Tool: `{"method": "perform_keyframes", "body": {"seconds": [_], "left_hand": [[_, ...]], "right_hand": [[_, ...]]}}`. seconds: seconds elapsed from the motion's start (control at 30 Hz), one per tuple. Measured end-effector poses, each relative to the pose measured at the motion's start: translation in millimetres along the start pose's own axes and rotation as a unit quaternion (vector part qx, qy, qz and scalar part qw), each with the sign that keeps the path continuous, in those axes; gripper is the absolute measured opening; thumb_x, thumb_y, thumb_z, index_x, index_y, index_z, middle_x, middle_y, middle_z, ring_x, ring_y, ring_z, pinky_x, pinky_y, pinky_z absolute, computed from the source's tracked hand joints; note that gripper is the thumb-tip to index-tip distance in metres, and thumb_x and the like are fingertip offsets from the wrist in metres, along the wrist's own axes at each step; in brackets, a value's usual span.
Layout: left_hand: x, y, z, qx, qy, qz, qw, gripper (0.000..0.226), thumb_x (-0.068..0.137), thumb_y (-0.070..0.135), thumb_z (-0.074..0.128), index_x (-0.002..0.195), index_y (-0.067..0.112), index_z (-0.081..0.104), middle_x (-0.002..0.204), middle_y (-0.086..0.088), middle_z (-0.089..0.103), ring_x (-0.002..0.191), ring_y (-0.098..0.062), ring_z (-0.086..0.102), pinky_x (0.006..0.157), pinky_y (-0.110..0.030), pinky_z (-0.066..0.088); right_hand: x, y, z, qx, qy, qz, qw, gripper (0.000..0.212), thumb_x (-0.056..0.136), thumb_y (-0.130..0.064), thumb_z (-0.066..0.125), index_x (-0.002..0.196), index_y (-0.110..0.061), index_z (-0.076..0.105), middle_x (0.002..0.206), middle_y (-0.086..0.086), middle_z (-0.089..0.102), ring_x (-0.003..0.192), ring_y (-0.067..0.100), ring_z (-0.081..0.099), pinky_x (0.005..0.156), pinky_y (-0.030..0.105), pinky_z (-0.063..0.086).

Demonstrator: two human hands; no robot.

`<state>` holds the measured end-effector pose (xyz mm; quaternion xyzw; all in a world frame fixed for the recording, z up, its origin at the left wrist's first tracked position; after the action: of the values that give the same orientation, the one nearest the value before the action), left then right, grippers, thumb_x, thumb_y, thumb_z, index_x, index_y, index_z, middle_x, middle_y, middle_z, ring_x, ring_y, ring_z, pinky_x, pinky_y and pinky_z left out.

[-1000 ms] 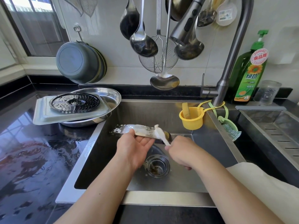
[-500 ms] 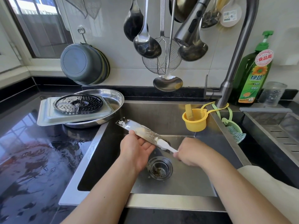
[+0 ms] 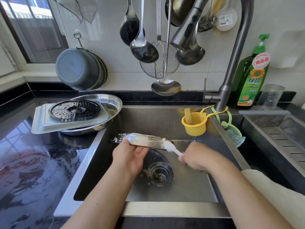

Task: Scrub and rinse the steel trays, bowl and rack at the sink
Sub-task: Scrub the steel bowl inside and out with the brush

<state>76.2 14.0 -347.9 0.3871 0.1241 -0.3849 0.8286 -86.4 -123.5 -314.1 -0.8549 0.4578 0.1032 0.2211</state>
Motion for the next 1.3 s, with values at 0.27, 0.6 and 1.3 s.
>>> {"method": "perform_keyframes", "body": {"seconds": [0.27,0.6,1.3], "left_hand": [[-5,-4,9,0.047,-0.035,0.003,0.998,0.023,0.106,-0.007,0.040,0.124,-0.009,0.054,0.103,-0.026,0.068,0.095,-0.037,0.070,0.096,-0.046,0.052],[-7,-12,4,0.071,-0.020,-0.024,0.997,0.020,0.102,-0.010,0.037,0.109,-0.012,0.056,0.096,-0.026,0.066,0.085,-0.035,0.070,0.074,-0.045,0.054],[10,1,-9,0.038,0.023,0.020,0.999,0.035,0.110,-0.001,0.034,0.142,-0.009,0.046,0.100,-0.025,0.065,0.085,-0.038,0.068,0.088,-0.051,0.052]], "right_hand": [[-6,-10,10,0.093,-0.006,-0.019,0.995,0.029,0.103,-0.034,0.051,0.106,-0.008,0.064,0.089,0.010,0.056,0.064,0.025,0.051,0.048,0.025,0.036],[-17,-55,27,0.134,-0.024,-0.087,0.987,0.039,0.099,-0.048,0.056,0.108,-0.016,0.076,0.083,0.005,0.063,0.063,0.020,0.054,0.053,0.025,0.038],[4,-18,10,0.153,0.023,0.014,0.988,0.035,0.107,-0.032,0.042,0.120,-0.006,0.061,0.121,0.016,0.063,0.103,0.032,0.062,0.080,0.034,0.049]]}}
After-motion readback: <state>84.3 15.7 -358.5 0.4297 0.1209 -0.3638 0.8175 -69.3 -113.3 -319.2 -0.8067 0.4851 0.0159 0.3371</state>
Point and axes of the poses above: each hand's wrist, its own x-axis towards the middle knuckle, its own z-axis out of the palm, y = z × x, the point moved 8 cm from there along x, towards the middle knuckle
